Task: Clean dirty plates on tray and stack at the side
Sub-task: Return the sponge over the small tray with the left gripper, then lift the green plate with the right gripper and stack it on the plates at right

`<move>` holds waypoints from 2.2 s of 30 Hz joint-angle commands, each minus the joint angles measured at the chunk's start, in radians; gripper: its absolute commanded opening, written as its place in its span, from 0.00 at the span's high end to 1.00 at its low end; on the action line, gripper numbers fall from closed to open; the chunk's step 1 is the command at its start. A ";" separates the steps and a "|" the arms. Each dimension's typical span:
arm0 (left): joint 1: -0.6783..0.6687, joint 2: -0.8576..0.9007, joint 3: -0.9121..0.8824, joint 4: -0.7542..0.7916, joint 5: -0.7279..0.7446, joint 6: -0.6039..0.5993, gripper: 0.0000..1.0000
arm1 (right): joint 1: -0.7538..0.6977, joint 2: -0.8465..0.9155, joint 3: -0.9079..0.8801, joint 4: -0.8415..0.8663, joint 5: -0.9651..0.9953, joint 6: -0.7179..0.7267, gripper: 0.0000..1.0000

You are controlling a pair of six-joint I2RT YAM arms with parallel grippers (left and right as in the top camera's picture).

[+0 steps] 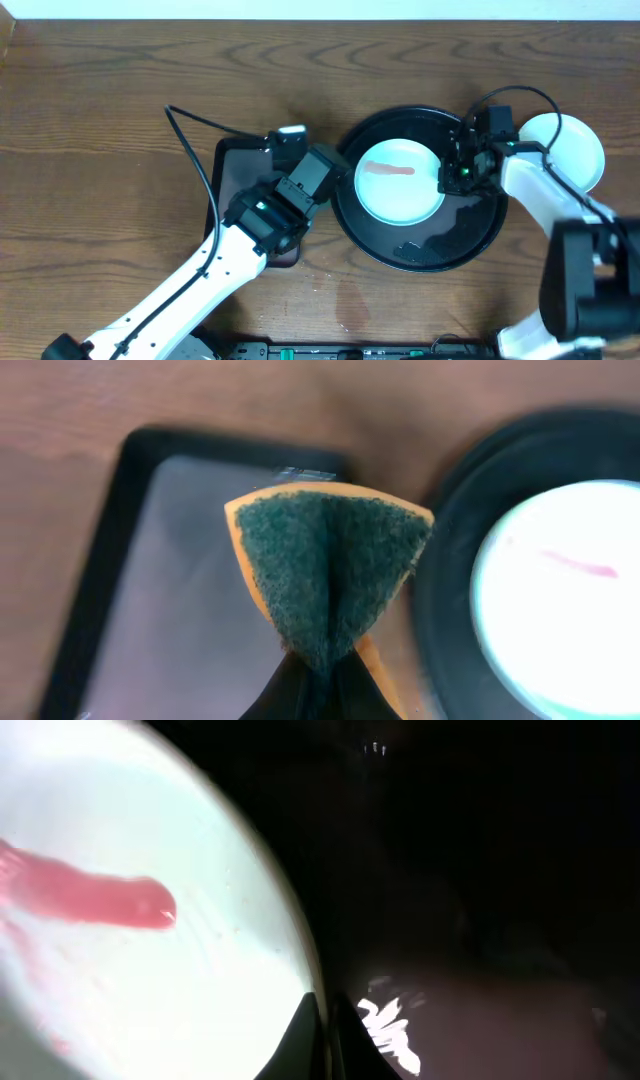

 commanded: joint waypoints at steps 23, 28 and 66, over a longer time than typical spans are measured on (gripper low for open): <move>0.336 -0.024 -0.021 -0.106 0.200 0.013 0.93 | 0.164 -0.606 0.008 0.011 0.637 -0.347 0.99; 0.343 -0.024 -0.050 -0.143 0.200 0.019 0.92 | 0.174 -0.606 0.008 0.083 0.688 -0.543 0.99; 0.343 -0.024 -0.068 -0.141 0.200 0.018 0.92 | 0.489 -0.573 0.008 0.487 0.867 -1.320 0.99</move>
